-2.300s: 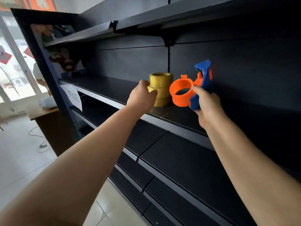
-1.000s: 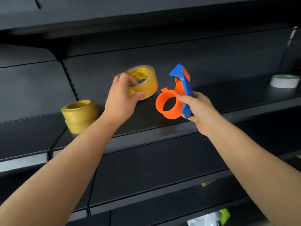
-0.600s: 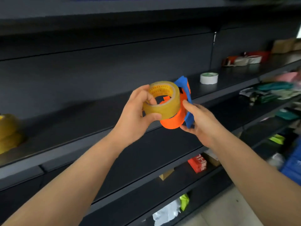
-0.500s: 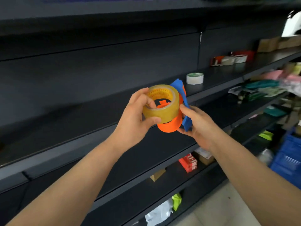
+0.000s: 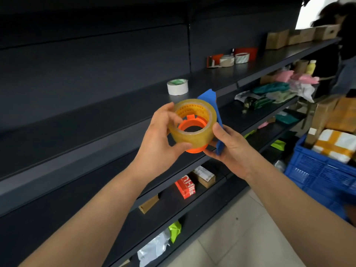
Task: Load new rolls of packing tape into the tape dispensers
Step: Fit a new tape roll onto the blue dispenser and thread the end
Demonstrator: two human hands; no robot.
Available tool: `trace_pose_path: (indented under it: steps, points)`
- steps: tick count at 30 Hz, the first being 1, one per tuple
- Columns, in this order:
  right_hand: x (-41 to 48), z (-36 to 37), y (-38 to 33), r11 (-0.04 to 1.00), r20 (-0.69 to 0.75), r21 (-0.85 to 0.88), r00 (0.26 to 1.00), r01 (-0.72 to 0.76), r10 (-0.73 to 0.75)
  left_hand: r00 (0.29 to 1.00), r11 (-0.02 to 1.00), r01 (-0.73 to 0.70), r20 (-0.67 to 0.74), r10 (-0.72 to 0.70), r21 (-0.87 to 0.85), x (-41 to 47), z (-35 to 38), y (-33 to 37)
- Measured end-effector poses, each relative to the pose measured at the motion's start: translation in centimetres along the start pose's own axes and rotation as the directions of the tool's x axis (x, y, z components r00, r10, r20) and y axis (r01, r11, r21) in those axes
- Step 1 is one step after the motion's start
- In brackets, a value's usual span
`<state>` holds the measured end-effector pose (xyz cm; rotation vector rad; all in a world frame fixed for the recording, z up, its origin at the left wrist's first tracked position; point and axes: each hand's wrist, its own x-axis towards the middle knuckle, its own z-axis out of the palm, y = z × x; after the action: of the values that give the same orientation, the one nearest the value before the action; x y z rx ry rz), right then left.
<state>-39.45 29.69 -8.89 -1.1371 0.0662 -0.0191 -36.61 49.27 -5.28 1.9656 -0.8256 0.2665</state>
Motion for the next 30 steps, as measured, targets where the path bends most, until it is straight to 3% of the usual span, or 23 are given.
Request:
trace_pose_path:
  steps: [3,5,7,11,14,22,26,30]
  points:
    - [1.4,-2.2,-0.7,0.998,0.007,0.055,1.0,0.021,-0.021,0.988,0.975,0.151,0.043,-0.146,-0.162,2.5,2.0,-0.3]
    - [2.7,-3.4,-1.1,0.997,-0.001,0.061,0.999,0.043,-0.043,0.975,0.96,0.217,0.082,-0.205,-0.175,4.6,3.3,-1.0]
    - [4.0,-4.8,-1.4,0.995,-0.005,0.075,0.998,0.06,-0.06,0.963,0.946,0.261,0.127,-0.24,-0.193,6.7,4.3,-1.8]
    - [7.1,-7.7,-2.8,0.992,0.012,0.084,0.995,0.094,-0.095,0.938,0.837,0.322,0.268,-0.219,-0.442,10.8,6.2,-3.2]
    - [9.8,-9.8,-4.1,0.989,-0.03,0.058,0.99,0.139,-0.137,0.924,0.751,0.381,0.259,-0.282,-0.54,14.0,8.5,-4.2]
    - [16.0,-15.0,-5.1,0.994,-0.176,0.032,0.979,0.106,-0.098,0.881,0.689,0.467,0.231,-0.412,-0.554,20.3,13.0,-6.9]
    - [18.8,-17.3,-5.8,0.999,-0.164,0.032,0.986,0.044,-0.038,0.86,0.644,0.493,0.213,-0.464,-0.585,22.7,14.6,-7.8]
    - [21.5,-19.8,-7.3,1.0,-0.121,-0.01,0.993,0.014,-0.015,0.873,0.661,0.458,0.162,-0.46,-0.595,24.9,16.6,-7.8]
